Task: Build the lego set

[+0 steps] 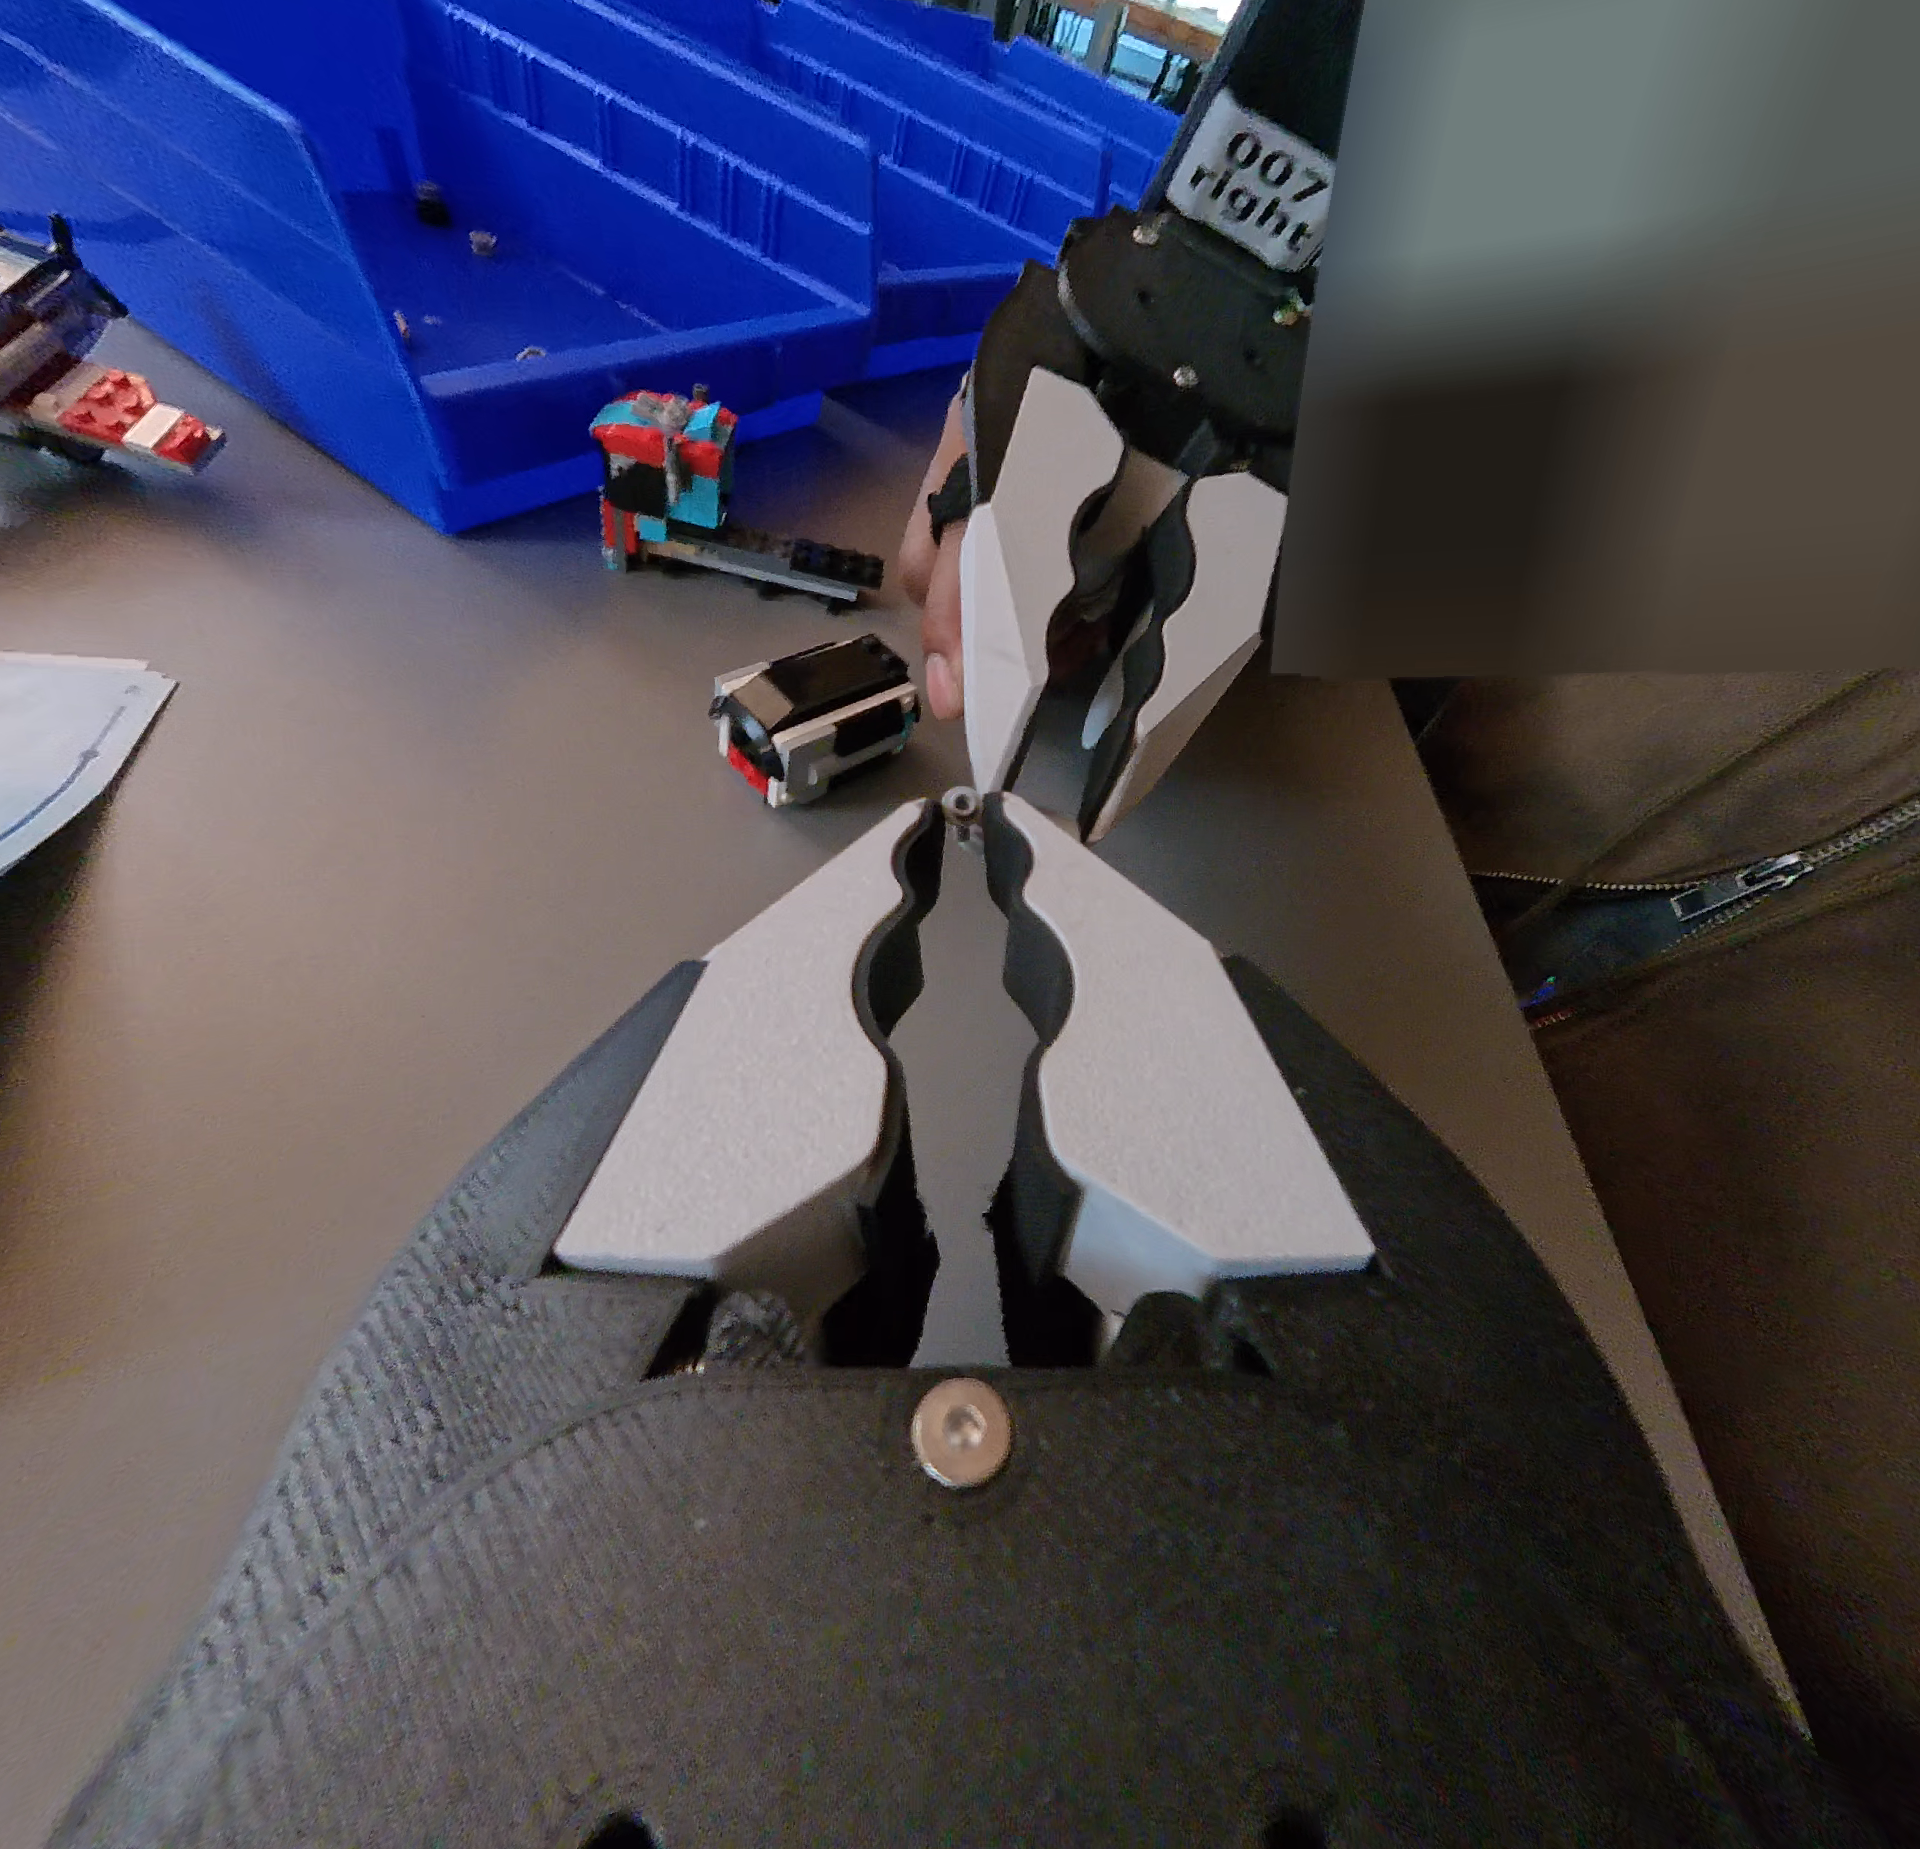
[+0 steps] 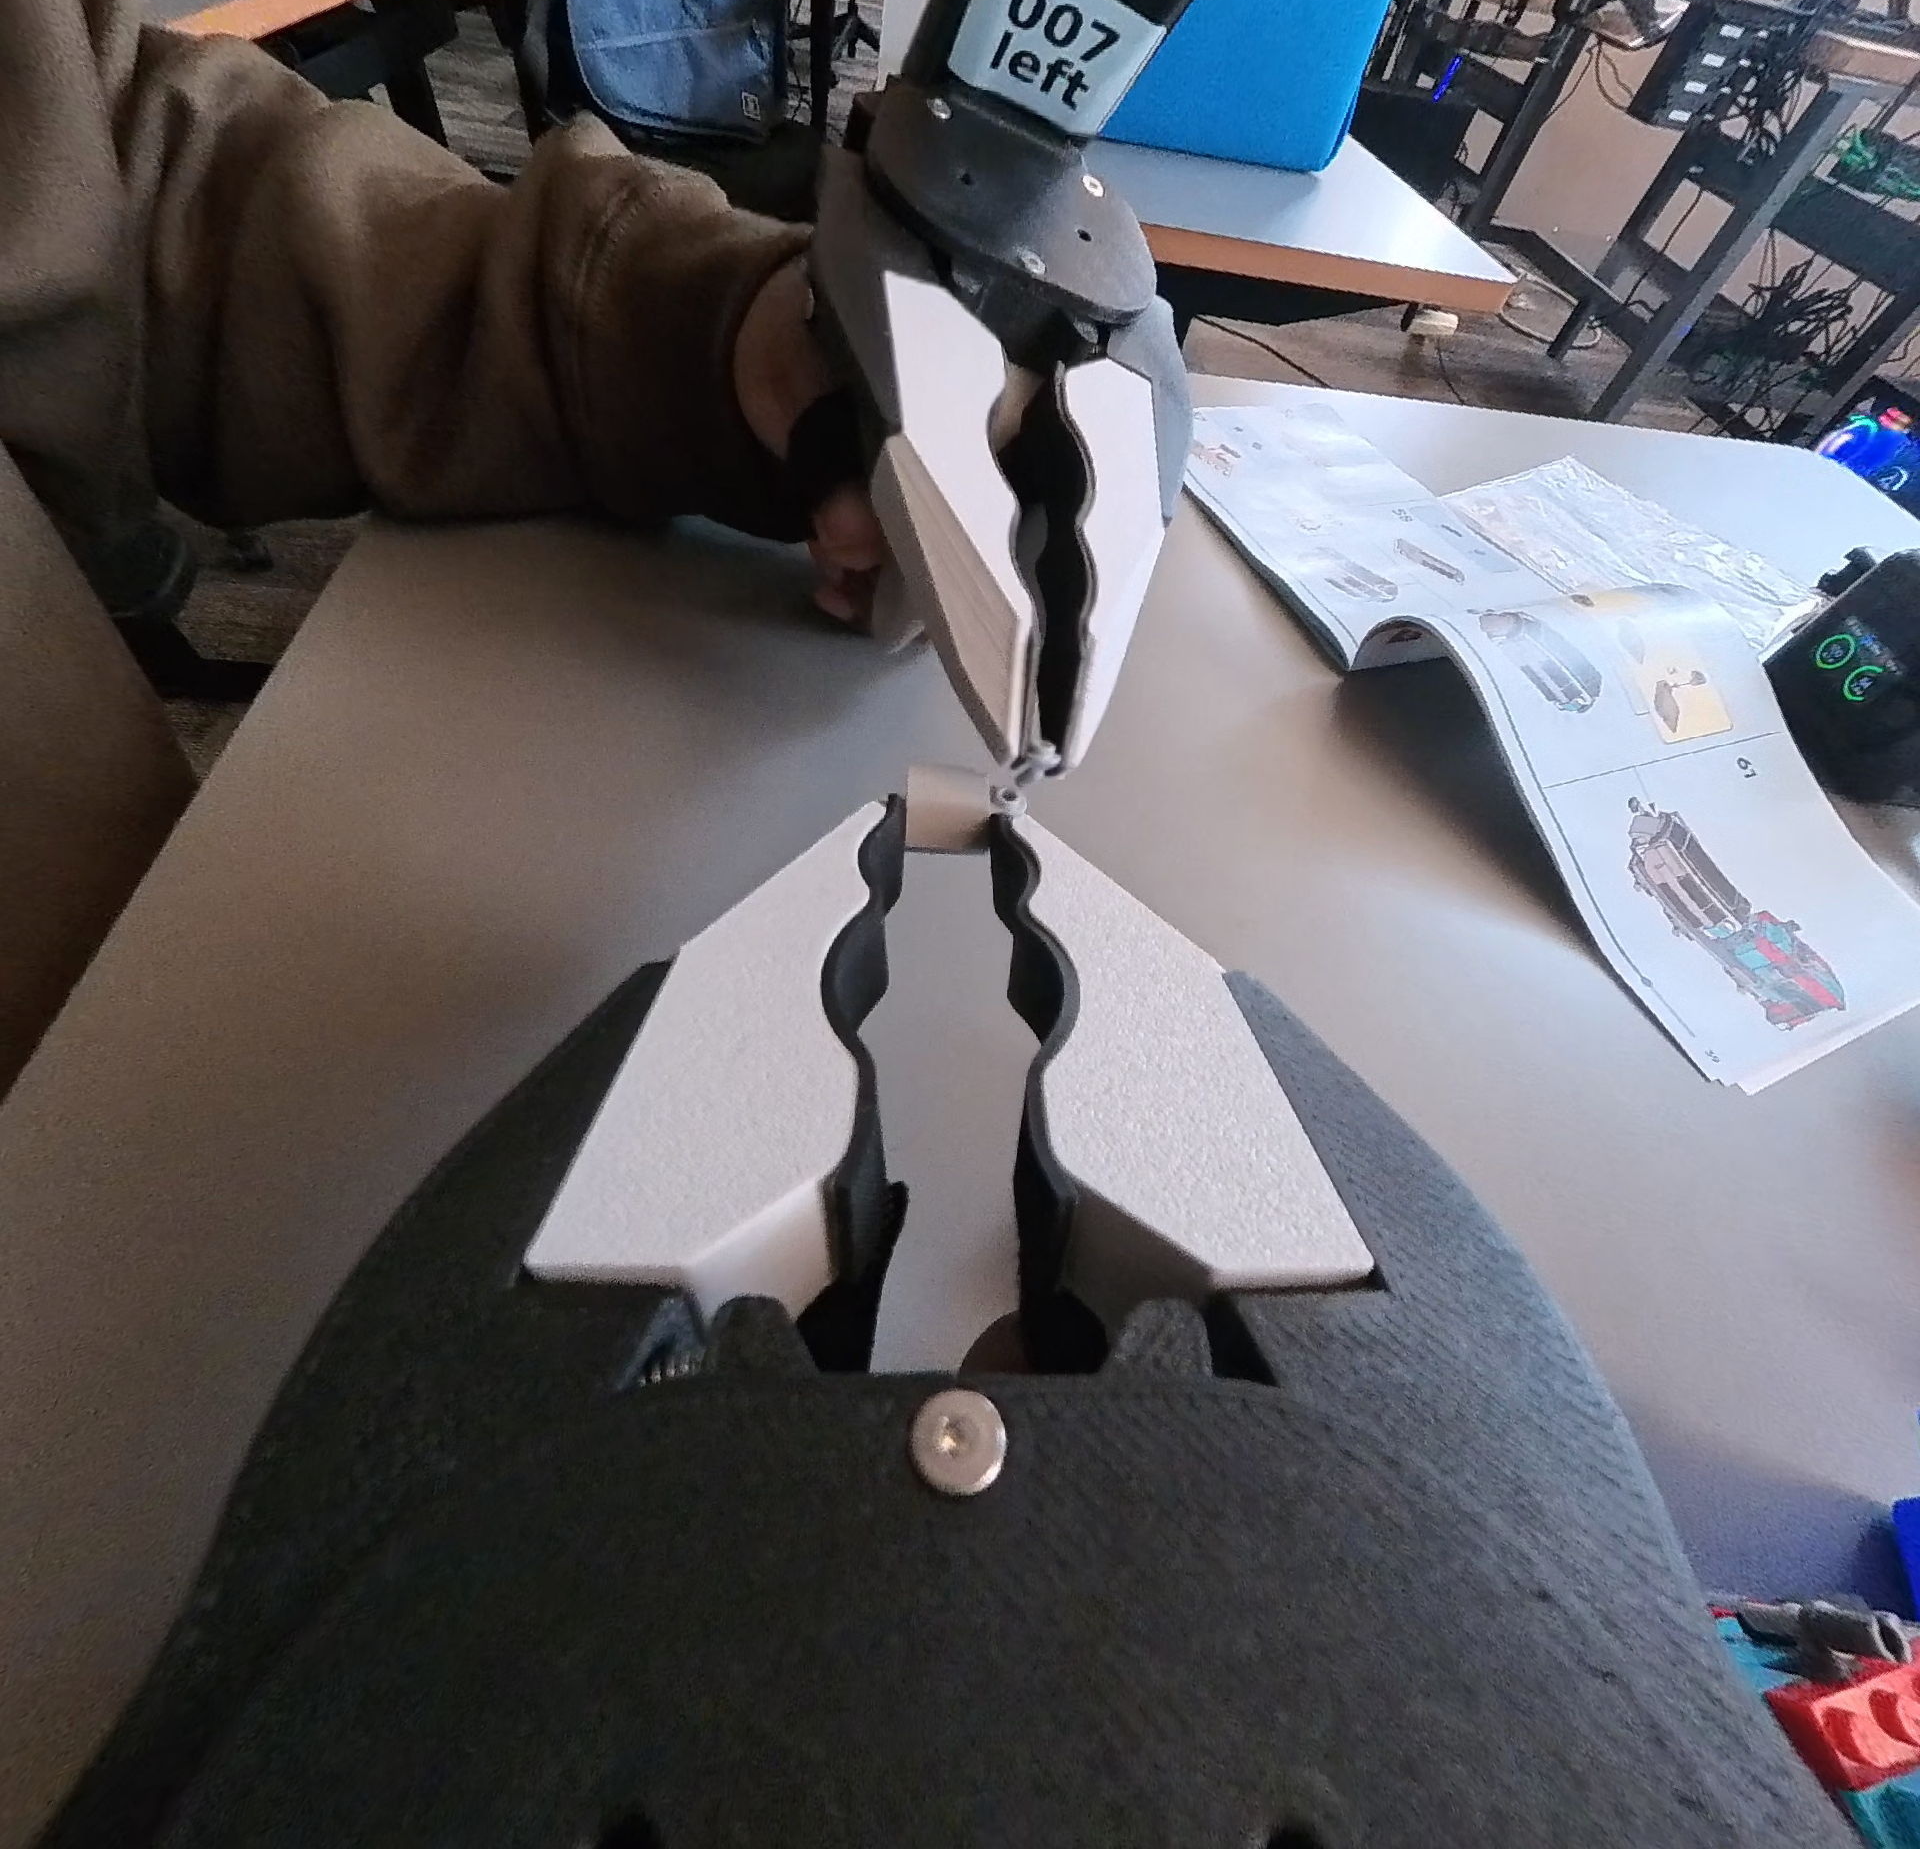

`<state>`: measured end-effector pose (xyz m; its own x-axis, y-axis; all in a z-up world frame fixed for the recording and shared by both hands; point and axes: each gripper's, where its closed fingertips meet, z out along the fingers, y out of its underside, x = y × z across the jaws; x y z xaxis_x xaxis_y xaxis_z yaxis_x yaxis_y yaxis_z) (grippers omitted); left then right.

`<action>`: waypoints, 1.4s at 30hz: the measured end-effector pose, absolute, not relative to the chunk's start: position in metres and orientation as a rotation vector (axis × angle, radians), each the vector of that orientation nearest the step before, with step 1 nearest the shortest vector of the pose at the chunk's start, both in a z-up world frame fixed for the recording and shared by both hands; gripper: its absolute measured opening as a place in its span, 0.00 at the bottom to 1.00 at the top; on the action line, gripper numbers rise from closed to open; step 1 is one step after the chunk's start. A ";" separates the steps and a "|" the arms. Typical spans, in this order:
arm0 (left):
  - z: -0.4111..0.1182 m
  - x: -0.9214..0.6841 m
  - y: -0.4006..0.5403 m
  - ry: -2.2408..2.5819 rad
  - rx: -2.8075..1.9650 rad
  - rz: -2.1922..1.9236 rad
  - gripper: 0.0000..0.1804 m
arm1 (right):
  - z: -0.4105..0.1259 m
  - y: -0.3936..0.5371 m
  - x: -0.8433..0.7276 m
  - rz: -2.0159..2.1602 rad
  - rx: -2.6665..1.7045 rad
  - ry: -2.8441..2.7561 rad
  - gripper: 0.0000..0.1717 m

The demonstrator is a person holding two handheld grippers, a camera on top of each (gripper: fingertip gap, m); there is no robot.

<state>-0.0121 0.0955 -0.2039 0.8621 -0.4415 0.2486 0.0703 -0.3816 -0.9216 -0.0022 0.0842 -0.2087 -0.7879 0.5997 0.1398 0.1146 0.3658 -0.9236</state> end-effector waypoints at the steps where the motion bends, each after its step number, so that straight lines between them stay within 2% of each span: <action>1: -0.207 -0.014 0.095 0.270 -1.914 -0.541 0.04 | -0.209 0.085 -0.002 1.412 -0.621 -2.176 0.10; 11: -0.252 -0.013 0.085 0.373 -2.199 -0.366 0.04 | -0.213 0.088 -0.004 1.380 -0.637 -2.188 0.10; 22: -0.248 -0.020 0.085 0.267 -2.191 -0.427 0.10 | -0.214 0.091 -0.005 1.372 -0.657 -2.188 0.10; 32: -0.193 -0.026 0.087 -0.084 -1.852 -0.926 0.11 | -0.207 0.087 0.000 1.384 -0.538 -2.161 0.10; 42: -0.206 0.003 0.087 -0.074 -1.914 -1.113 0.12 | -0.204 0.079 0.010 1.382 -0.382 -2.157 0.10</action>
<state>0.0033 0.0868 -0.2056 0.5940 -0.3558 0.7215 0.4477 -0.5989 -0.6640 0.0097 0.0787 -0.2037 -0.8113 0.5071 0.2911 -0.0526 0.4326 -0.9001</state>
